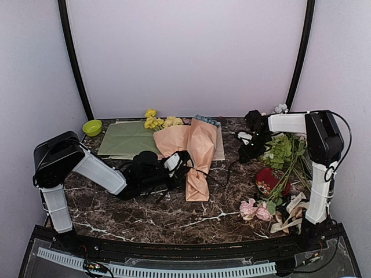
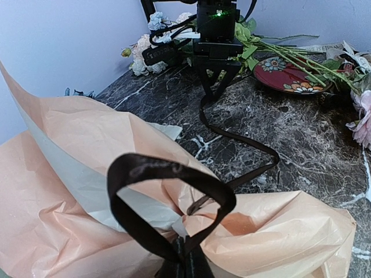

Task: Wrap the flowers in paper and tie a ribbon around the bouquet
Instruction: Pick up the right side of the half-tied ribbon from the center of the board, then place the right side of the half-tied ribbon on the folded bouquet.

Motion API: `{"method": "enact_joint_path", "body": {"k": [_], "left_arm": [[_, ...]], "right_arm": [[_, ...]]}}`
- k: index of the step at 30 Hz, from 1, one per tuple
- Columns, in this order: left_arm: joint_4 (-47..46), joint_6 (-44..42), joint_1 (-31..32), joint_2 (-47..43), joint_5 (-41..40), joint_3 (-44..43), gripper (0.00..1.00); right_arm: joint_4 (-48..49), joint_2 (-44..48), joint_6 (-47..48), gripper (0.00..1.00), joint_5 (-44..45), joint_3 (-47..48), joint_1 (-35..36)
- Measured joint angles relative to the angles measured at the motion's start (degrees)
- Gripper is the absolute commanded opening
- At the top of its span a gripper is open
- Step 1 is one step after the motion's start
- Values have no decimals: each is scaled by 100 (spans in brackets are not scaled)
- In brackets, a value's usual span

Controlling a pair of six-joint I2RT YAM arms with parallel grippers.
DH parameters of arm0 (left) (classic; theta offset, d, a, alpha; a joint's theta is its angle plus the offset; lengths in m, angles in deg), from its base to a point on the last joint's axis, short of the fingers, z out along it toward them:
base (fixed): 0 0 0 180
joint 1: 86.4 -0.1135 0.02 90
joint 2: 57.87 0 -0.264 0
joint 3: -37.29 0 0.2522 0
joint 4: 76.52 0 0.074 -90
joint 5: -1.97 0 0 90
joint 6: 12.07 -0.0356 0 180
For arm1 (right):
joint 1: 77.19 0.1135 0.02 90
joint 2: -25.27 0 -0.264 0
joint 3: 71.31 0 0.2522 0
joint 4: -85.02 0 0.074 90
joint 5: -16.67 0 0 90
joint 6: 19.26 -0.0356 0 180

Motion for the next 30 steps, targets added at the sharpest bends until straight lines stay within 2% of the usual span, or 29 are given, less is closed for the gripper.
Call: {"method": "enact_joint_path", "body": {"k": [2, 6, 8, 18, 23, 27, 30], "left_arm": [[2, 0, 0, 0, 0, -17, 0], [2, 4, 0, -2, 2, -50, 0], [7, 4, 4, -2, 2, -70, 0], [142, 2, 26, -13, 0, -98, 0], [225, -46, 48, -24, -4, -105, 0], [262, -129, 94, -68, 9, -105, 0], [243, -188, 127, -101, 22, -103, 0]], "right_arm": [[0, -109, 109, 49, -57, 2, 0], [31, -229, 262, 15, -111, 55, 4], [39, -273, 299, 1, -173, 105, 4], [245, -85, 319, 0, -466, -151, -48], [155, 634, 138, 0, -870, -197, 61], [238, 1563, 11, 0, -1440, -114, 621], [490, 1919, -184, 0, -1926, 293, 1397]]}}
